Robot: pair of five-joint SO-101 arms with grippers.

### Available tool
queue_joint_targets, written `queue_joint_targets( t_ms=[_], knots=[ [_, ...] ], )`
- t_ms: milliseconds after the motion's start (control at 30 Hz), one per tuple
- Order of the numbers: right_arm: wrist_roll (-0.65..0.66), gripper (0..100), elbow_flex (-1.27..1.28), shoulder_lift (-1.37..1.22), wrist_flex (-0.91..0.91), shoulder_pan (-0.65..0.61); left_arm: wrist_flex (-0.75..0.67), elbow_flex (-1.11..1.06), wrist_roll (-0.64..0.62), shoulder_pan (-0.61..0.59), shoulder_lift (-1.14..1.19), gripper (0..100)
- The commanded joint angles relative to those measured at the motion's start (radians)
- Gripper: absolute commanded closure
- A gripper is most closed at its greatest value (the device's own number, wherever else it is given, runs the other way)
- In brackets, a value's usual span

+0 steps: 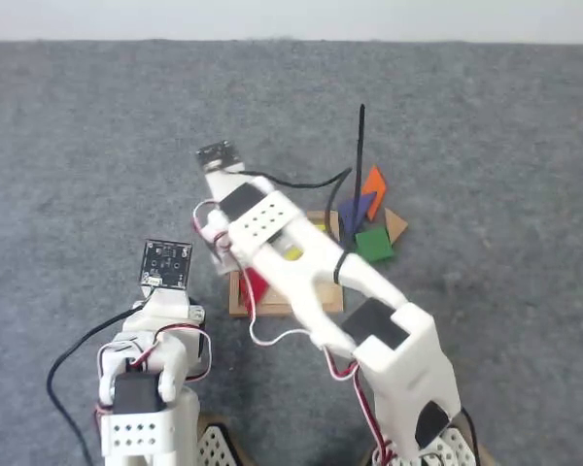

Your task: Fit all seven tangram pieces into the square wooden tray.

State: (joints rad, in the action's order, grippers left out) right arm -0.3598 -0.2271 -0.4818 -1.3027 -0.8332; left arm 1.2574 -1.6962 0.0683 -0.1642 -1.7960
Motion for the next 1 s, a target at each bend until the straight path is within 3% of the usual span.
queue_joint_targets(
  t_ms=[0, 67, 300, 633, 967],
  knots=[
    [0.091, 72.0, -0.054, 0.073, -0.012, 0.096, 0.003, 0.012, 0.002, 0.002, -0.02, 98],
    [0.129, 76.1, -0.054, 0.12, -0.042, 0.127, 0.003, 0.012, 0.002, 0.002, -0.02, 98],
    [0.137, 76.8, 0.052, 0.334, -0.012, 0.202, 0.003, 0.012, 0.002, 0.002, -0.02, 98],
    [0.348, 82.2, 0.818, 0.74, 0.529, 0.262, 0.003, 0.012, 0.002, 0.002, -0.02, 98],
    [0.325, 82.3, 0.835, 0.713, 0.582, 0.084, 0.003, 0.012, 0.002, 0.002, -0.02, 98]
  ],
)
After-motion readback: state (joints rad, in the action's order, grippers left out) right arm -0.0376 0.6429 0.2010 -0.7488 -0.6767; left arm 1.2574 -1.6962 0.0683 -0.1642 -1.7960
